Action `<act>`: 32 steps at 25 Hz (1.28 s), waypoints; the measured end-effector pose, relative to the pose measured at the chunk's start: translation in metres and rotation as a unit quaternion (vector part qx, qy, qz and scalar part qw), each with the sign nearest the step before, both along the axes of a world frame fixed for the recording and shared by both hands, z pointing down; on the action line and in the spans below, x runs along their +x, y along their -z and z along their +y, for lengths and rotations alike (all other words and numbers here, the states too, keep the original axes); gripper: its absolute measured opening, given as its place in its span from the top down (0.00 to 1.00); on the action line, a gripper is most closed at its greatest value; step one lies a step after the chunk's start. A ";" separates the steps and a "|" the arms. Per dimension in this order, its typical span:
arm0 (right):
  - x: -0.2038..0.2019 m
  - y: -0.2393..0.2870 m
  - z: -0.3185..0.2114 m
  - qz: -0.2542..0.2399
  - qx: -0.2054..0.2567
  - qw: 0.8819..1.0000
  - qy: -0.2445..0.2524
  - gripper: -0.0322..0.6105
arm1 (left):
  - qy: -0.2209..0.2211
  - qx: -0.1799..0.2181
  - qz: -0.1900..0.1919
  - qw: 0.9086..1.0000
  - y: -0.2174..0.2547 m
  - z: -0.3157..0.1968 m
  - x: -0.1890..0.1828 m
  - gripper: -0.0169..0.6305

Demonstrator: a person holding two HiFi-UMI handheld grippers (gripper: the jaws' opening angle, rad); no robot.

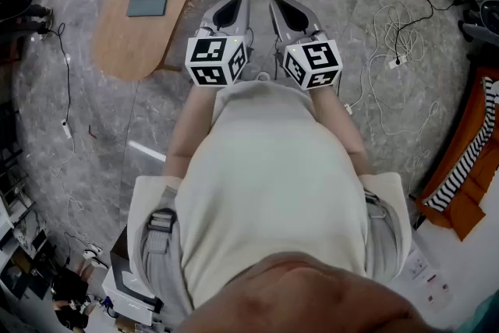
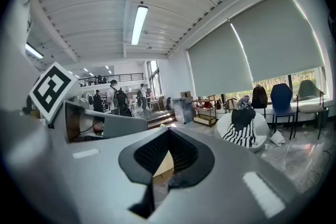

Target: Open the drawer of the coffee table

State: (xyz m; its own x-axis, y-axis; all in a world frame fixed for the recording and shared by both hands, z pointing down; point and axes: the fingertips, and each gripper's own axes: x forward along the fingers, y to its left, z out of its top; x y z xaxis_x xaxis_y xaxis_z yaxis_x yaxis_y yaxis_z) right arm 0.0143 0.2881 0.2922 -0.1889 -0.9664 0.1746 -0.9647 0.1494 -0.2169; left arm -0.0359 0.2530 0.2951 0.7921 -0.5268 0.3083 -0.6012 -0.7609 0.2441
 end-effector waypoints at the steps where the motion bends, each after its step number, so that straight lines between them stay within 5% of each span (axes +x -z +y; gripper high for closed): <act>1: 0.000 0.001 0.002 0.001 0.000 1.000 0.001 0.96 | 0.002 0.002 0.000 1.000 0.002 0.002 0.001 0.97; 6: 0.000 0.002 0.007 -0.004 0.002 1.000 0.007 0.96 | 0.007 0.023 0.001 1.000 0.007 0.010 0.000 0.97; 23: -0.001 -0.008 0.017 -0.023 -0.008 0.999 0.022 0.95 | 0.037 -0.008 0.007 0.999 -0.015 0.027 -0.011 0.97; 32: 0.014 -0.022 -0.007 -0.041 -0.024 0.999 0.011 0.95 | 0.037 -0.006 0.007 0.999 -0.026 -0.004 0.001 0.97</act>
